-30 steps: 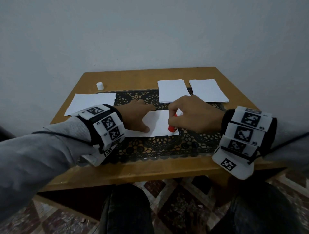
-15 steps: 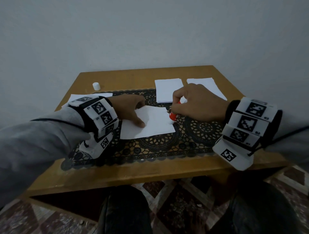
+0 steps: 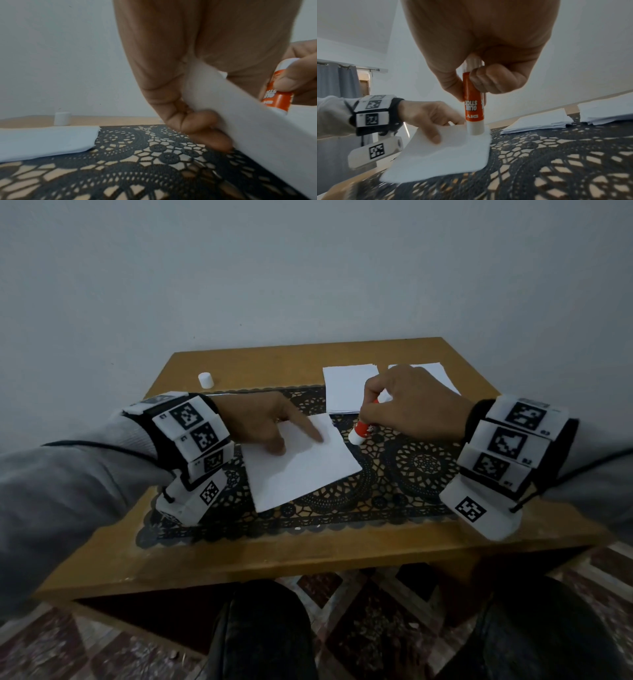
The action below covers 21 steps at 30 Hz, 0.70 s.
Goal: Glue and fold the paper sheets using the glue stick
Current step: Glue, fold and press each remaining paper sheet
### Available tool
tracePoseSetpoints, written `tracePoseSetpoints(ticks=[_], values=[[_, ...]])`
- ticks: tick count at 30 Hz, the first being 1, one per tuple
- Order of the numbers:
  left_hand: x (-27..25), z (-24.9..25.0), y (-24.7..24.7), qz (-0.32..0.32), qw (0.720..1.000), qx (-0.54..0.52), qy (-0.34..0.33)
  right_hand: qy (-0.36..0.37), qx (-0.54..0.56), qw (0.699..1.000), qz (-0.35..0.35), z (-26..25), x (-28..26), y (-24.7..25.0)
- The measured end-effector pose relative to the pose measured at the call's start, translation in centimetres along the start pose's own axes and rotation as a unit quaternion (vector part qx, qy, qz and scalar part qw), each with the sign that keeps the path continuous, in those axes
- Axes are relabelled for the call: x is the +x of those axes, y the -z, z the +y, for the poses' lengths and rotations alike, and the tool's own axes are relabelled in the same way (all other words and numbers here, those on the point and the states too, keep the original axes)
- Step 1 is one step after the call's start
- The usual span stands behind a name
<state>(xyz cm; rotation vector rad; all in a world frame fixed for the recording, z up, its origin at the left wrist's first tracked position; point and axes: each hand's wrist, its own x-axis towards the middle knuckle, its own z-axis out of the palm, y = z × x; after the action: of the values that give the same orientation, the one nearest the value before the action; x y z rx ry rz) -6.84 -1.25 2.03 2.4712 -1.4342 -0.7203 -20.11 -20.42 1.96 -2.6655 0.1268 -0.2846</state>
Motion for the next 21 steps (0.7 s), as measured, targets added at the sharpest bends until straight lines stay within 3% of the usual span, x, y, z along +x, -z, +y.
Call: tracePoseSetpoints(ticks=[2,8,12,21], values=[[-0.4,0.0,-0.1,-0.004,1.000,0.007,0.019,-0.013,0.003,1.000,0.000,0.2,0.2,0.0],[-0.8,-1.2,-0.9,0.087,0.992,0.002,0.094,-0.031,0.032,0.999,0.010,0.2,1.3,-0.8],[-0.7,-1.8,-2.7,0.061,0.990,0.021,0.129,-0.035,0.035,0.999,0.023,-0.4,2.7,-1.5],[-0.3,-1.8,-3.4,0.055,0.990,0.010,0.129,-0.028,-0.038,0.999,0.011,-1.7,6.4,-4.2]])
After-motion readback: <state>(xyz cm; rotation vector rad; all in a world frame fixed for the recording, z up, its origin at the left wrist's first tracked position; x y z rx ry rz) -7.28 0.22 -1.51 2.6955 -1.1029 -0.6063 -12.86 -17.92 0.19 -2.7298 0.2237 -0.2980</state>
